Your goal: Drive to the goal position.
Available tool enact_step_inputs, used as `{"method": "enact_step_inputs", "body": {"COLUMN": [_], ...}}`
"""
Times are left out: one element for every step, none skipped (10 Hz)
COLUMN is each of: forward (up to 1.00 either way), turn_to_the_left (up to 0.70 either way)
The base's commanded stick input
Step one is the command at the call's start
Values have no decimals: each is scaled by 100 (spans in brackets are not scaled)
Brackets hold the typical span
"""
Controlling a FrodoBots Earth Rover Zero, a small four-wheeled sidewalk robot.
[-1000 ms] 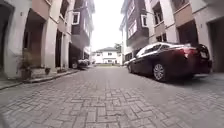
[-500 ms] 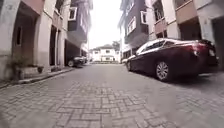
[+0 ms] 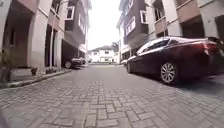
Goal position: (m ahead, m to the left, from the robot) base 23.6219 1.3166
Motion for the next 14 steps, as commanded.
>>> {"method": "enact_step_inputs", "body": {"forward": [70,70,70,70,70,70,70,70,70,70,70,70,70,70], "turn_to_the_left": [28,19,0,0,0,0,0,0,0,0,0,0,0,0]}}
